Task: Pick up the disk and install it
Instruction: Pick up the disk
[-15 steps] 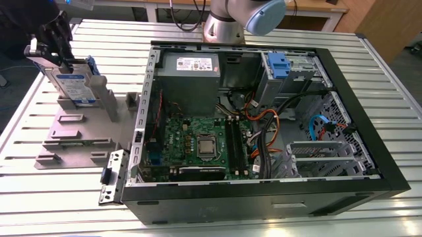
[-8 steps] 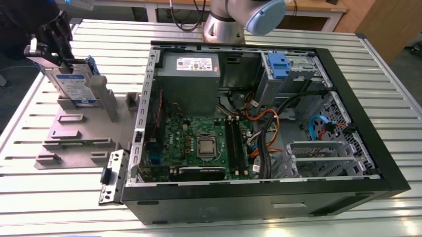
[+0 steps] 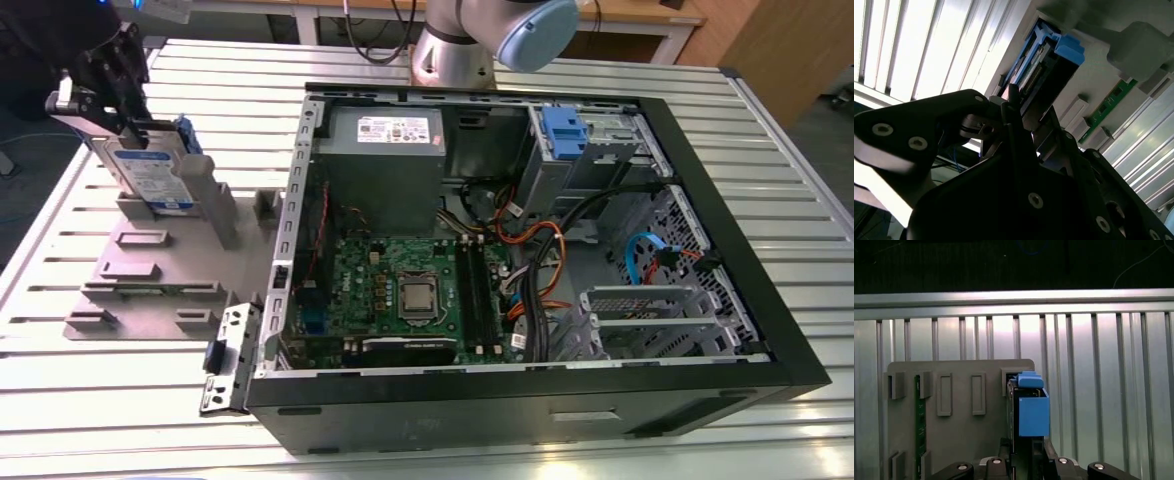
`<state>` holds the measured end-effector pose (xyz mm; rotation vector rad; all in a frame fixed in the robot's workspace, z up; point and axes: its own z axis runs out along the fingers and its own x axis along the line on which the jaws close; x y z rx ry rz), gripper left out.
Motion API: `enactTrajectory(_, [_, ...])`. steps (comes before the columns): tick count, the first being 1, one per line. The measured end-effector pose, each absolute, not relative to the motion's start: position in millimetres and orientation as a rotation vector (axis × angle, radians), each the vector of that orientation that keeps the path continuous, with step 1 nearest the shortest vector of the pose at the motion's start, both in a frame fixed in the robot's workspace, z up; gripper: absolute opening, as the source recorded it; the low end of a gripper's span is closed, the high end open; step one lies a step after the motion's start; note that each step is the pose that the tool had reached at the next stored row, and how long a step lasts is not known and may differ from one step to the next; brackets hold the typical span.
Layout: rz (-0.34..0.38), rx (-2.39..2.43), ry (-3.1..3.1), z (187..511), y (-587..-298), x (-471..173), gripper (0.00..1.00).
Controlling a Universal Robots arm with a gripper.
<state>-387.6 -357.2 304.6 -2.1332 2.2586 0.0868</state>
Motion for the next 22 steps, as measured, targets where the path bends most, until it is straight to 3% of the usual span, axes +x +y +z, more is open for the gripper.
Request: enactTrajectory(22, [0.087, -2.166, 2.228, 304.6, -357.2, -387.6, 0.35])
